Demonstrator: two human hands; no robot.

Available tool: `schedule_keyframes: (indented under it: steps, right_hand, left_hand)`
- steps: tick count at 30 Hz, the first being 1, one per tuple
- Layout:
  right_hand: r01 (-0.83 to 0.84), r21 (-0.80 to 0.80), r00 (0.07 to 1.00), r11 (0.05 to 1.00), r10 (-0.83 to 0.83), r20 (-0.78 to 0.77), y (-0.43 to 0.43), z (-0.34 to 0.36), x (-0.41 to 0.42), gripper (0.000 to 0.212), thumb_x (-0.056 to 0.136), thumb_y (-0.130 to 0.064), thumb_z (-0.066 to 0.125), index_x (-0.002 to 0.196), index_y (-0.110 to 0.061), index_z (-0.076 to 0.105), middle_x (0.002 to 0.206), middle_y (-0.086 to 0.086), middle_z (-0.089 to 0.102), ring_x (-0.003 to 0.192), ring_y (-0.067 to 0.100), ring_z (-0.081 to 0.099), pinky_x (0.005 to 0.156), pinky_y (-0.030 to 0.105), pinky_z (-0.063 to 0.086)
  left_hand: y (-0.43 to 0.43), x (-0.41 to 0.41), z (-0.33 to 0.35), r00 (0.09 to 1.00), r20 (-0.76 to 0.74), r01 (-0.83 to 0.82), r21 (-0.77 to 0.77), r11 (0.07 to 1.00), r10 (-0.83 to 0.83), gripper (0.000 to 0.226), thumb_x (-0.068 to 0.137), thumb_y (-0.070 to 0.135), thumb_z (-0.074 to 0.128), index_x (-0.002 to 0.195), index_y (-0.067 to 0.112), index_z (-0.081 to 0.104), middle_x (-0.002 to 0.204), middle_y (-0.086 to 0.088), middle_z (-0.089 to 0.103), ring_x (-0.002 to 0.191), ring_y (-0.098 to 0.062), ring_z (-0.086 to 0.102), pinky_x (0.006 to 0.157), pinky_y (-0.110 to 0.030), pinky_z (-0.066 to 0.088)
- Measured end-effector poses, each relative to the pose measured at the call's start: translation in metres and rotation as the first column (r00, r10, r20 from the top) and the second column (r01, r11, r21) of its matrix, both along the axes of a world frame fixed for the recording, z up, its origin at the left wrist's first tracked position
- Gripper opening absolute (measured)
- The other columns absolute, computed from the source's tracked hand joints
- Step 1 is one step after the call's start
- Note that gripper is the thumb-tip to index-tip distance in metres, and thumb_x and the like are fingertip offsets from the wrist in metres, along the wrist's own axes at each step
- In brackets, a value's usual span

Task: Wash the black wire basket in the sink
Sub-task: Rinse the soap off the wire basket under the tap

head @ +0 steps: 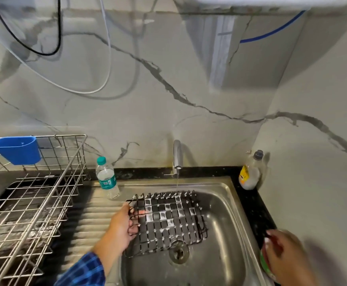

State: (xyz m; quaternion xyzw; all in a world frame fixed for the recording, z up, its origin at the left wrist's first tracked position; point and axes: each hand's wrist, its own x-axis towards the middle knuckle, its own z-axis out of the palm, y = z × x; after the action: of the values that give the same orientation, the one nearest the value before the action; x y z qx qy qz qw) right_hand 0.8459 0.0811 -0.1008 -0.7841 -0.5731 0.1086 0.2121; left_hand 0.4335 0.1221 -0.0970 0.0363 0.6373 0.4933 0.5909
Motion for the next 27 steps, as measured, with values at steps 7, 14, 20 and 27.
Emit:
schedule_keyframes:
  steps: [7, 14, 20, 27]
  right_hand:
    - [-0.429, 0.135, 0.881, 0.893, 0.447, -0.154, 0.055, 0.013, -0.099, 0.046, 0.102, -0.037, 0.046, 0.147, -0.031, 0.044, 0.156, -0.013, 0.035, 0.145, 0.011, 0.032, 0.119, 0.034, 0.03]
    - [-0.586, -0.114, 0.76, 0.802, 0.593, 0.267, 0.129, 0.028, -0.184, 0.063, 0.101, -0.059, 0.011, 0.155, -0.034, -0.011, 0.163, 0.004, -0.02, 0.148, 0.033, -0.022, 0.112, 0.064, -0.019]
    - [-0.87, -0.116, 0.412, 0.479, 0.836, 0.361, 0.128, 0.019, -0.236, 0.061, 0.103, -0.056, 0.015, 0.159, -0.033, 0.003, 0.166, -0.002, -0.01, 0.153, 0.025, -0.011, 0.118, 0.058, -0.011]
    - [-0.537, -0.202, 0.76, 0.819, 0.573, 0.306, 0.155, -0.017, -0.168, 0.067, 0.094, -0.063, -0.003, 0.154, -0.036, -0.018, 0.163, 0.004, -0.024, 0.152, 0.031, -0.016, 0.12, 0.06, -0.002]
  left_hand:
    - [0.043, 0.026, 0.006, 0.997, 0.049, -0.057, -0.029, 0.998, 0.058, 0.05, 0.103, 0.05, 0.04, 0.071, 0.018, 0.061, 0.061, 0.003, 0.053, 0.038, -0.01, 0.033, 0.038, -0.021, 0.027]
    - [0.082, 0.036, 0.005, 0.987, 0.159, 0.015, 0.005, 1.0, -0.016, 0.069, 0.102, 0.049, 0.044, 0.05, 0.011, 0.07, 0.047, 0.001, 0.055, 0.027, -0.009, 0.038, 0.028, -0.014, 0.028]
    - [0.107, 0.038, -0.007, 0.985, 0.131, 0.105, 0.084, 0.991, -0.116, 0.049, 0.103, 0.045, 0.045, 0.09, 0.007, 0.072, 0.074, -0.011, 0.075, 0.061, -0.021, 0.073, 0.052, -0.026, 0.056]
    - [0.106, 0.029, -0.035, 0.992, 0.12, 0.033, -0.02, 0.999, -0.031, 0.038, 0.103, 0.045, 0.045, 0.095, 0.012, 0.062, 0.057, 0.001, 0.053, 0.037, -0.007, 0.034, 0.03, -0.019, 0.021]
